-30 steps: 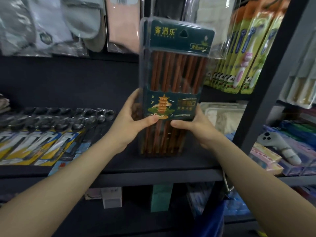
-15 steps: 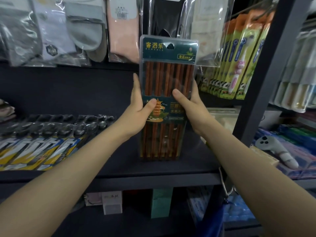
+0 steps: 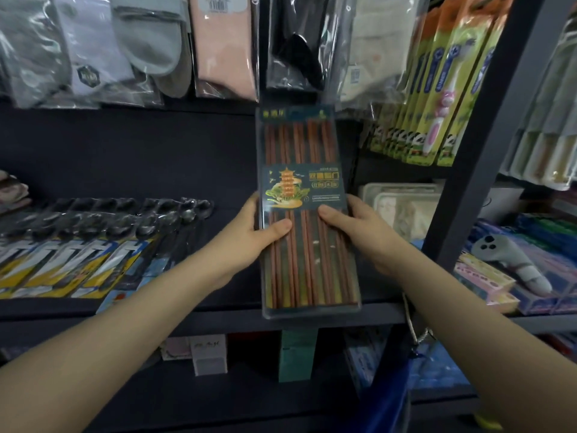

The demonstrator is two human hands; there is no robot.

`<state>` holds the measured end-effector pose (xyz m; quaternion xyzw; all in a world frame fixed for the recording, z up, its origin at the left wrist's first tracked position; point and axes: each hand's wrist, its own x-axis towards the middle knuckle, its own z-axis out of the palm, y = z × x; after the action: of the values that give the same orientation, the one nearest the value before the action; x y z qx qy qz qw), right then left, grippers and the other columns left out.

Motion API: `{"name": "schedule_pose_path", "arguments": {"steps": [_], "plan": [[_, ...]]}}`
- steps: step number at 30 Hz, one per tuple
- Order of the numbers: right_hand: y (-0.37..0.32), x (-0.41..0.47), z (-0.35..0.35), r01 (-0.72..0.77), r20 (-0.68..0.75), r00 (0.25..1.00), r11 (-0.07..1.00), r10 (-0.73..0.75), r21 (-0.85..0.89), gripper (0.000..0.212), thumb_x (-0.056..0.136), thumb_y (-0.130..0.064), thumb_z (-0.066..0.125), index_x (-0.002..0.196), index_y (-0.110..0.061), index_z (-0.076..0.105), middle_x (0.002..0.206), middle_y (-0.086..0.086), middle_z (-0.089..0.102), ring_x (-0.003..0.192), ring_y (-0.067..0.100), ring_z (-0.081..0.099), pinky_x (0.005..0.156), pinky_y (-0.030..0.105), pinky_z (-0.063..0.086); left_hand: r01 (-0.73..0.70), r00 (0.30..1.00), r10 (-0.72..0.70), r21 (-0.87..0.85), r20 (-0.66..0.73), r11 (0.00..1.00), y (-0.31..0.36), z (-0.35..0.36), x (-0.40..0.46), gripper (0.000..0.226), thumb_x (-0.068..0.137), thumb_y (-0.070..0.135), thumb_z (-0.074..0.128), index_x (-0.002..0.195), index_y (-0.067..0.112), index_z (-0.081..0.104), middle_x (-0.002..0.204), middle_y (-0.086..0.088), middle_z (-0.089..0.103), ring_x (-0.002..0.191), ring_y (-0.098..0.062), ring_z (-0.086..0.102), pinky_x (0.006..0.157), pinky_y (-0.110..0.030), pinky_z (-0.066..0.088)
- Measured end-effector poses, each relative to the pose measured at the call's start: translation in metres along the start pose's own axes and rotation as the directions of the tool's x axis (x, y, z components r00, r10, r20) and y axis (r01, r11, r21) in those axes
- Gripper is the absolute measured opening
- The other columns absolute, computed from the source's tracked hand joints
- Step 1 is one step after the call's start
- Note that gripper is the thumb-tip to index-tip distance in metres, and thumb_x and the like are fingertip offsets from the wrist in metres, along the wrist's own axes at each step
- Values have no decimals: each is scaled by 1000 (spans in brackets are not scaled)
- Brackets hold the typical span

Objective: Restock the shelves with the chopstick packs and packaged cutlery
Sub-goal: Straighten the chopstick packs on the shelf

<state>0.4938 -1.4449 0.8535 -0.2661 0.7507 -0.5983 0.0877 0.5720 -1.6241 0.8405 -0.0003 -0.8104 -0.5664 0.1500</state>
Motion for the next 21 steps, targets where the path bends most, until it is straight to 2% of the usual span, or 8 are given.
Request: {"name": "schedule_pose_path", "arguments": {"steps": [3,7,9,12,15,18,20,21], "plan": [[10,-2,-6,-208,-6,978,975,208,-71,43,84,-42,63,116,-14,55,104,0,68,92,14,65,80,26,53,127,988,-125,-19,88,992,-14,8,4,58,80,48,61,132,33,41,125,11,58,111,-6,54,95,-26,42],[21,11,-17,-428,-9,903,903,429,17,54,76,-48,70,111,-8,59,97,8,72,82,20,69,75,30,57,366,911,-355,-14,210,930,-18,19,20,43,82,52,55,113,22,59,111,-2,68,101,-21,64,92,-41,51],[23,19,-23,-524,23,851,851,524,22,44,79,-48,66,101,-9,64,85,7,74,75,20,69,80,33,56,457,859,-449,30,247,889,-16,26,31,47,82,55,54,107,16,63,105,-8,70,97,-26,66,87,-38,54],[22,26,-28,-586,32,810,810,586,-2,34,87,-46,57,87,-13,66,61,2,71,55,16,67,62,25,55,454,835,-492,198,247,869,-10,41,44,51,84,61,44,94,14,61,79,-4,63,71,-20,60,63,-28,49],[22,32,-32,-535,-147,844,799,515,-274,38,87,-52,53,94,-16,62,76,1,66,65,17,61,56,24,44,393,848,-481,343,225,853,-8,51,55,58,84,65,37,106,14,58,86,-3,60,70,-18,56,57,-25,46],[28,34,-34,-406,-294,912,738,287,-539,43,87,-47,56,100,-7,58,108,14,65,86,26,59,69,27,43,221,887,-420,622,191,751,-3,47,58,72,78,75,32,116,18,55,94,-6,64,81,-22,63,69,-31,54],[27,24,-34,-262,-264,959,686,105,-678,49,89,-42,56,122,-6,52,129,15,53,110,28,54,82,29,42,82,934,-321,777,159,624,2,44,61,71,80,74,29,120,22,54,102,-6,66,94,-24,62,75,-27,47],[25,14,-32,-144,-191,982,669,4,-729,56,89,-43,54,132,-9,46,135,12,47,120,27,49,90,27,39,63,950,-274,765,150,640,2,43,62,66,84,69,31,126,22,51,115,-6,63,105,-24,58,77,-24,41]]}}
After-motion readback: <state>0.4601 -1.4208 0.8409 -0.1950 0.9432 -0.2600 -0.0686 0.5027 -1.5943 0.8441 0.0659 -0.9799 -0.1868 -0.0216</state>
